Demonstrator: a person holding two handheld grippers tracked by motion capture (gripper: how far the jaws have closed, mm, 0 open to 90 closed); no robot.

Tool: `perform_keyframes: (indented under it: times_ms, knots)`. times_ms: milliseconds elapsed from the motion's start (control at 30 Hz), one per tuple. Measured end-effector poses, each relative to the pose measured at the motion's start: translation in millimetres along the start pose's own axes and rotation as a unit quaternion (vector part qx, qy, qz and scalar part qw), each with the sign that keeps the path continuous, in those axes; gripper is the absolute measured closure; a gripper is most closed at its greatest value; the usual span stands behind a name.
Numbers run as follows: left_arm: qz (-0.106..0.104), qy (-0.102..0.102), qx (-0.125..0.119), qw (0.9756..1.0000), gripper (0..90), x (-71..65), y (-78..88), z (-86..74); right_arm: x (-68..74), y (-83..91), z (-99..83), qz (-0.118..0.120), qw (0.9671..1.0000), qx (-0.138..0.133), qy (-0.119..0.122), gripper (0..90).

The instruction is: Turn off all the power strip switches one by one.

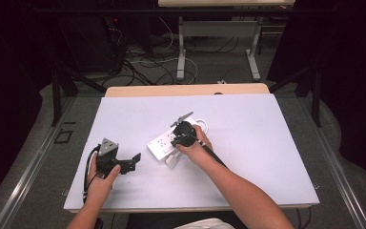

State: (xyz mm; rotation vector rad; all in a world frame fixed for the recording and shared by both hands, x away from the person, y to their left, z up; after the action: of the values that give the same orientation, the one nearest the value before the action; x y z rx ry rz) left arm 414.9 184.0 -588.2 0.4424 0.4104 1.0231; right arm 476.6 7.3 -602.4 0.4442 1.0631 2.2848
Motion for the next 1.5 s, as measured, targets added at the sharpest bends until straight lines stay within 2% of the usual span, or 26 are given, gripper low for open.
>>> perform_keyframes:
  times_ms: [133,167,367,467,600,633,700,733,1133,1267,1300,1333,1367,1433,1500]
  knots:
    - [0.0,-0.002,0.0,1.0,0.4,0.0,-0.1,0.2,-1.2,-0.2,0.1,-0.007,1.0,-0.002,0.006,79.3]
    - [0.0,-0.001,0.0,1.0,0.4,-0.2,-0.2,0.1,-1.3,-0.2,0.2,-0.009,0.9999,-0.001,0.014,80.1]
    - [0.0,-0.005,0.001,1.0,0.4,0.0,0.0,0.0,0.6,-0.3,0.4,-0.008,0.9999,-0.001,0.011,83.0]
    - [-0.001,0.0,0.0,1.0,0.4,-0.7,-0.3,0.0,0.8,-0.4,0.5,-0.007,0.9999,-0.001,0.008,84.3]
    - [0.0,-0.004,-0.002,1.0,0.4,0.0,0.0,0.6,0.6,-1.4,2.2,-0.007,0.9999,-0.003,0.015,86.8]
    - [0.0,-0.004,-0.002,1.0,0.4,0.0,-0.1,0.6,1.1,-1.4,2.0,-0.008,0.9999,-0.001,0.009,87.2]
    - [0.0,-0.004,0.0,1.0,0.4,-0.1,0.0,0.2,1.3,-2.0,2.4,-0.002,0.9999,-0.003,0.011,88.0]
    - [-0.001,-0.004,0.0,1.0,0.4,-0.2,-0.1,0.1,3.4,-3.5,0.8,0.007,1.0,0.002,0.002,90.0]
    - [-0.002,0.0,0.0,1.0,0.4,-0.9,-0.3,-0.1,1.3,-4.0,1.7,0.007,0.9999,-0.002,0.007,90.0]
    - [-0.002,-0.001,0.0,1.0,0.4,-1.1,-0.3,-0.1,1.7,-3.4,1.0,0.007,1.0,-0.001,0.005,90.0]
    - [-0.002,-0.001,0.0,1.0,0.4,-1.2,-0.4,-0.1,2.7,-3.0,0.3,0.006,1.0,0.0,-0.004,90.0]
    - [-0.002,-0.001,0.0,1.0,0.4,-1.3,-0.4,-0.1,1.7,-3.3,0.9,0.006,1.0,-0.003,0.003,90.0]
    - [-0.002,-0.001,0.0,1.0,0.4,-1.2,-0.5,-0.1,2.6,-3.0,0.3,0.007,1.0,-0.001,-0.007,90.0]
    - [-0.002,-0.001,0.001,1.0,0.4,-1.1,-0.5,-0.2,1.3,-3.9,1.6,0.006,1.0,-0.006,0.001,90.0]
    - [-0.002,-0.001,0.0,1.0,0.4,-0.9,-0.5,-0.1,1.8,-4.4,2.2,0.004,1.0,-0.005,-0.001,90.0]
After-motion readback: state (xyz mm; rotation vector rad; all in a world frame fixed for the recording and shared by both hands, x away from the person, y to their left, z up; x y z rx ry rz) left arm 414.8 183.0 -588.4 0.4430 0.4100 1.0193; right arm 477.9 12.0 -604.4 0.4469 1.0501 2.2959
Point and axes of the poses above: each handheld gripper's, and its own axes: y roughly backward along the jaws, z roughly out of its top, x roughly to its left, the point moved 10 cm from there along -y, roughly forward along the jaws, and after that the axes turned 2 degrees about y, right-handed, at the moved point
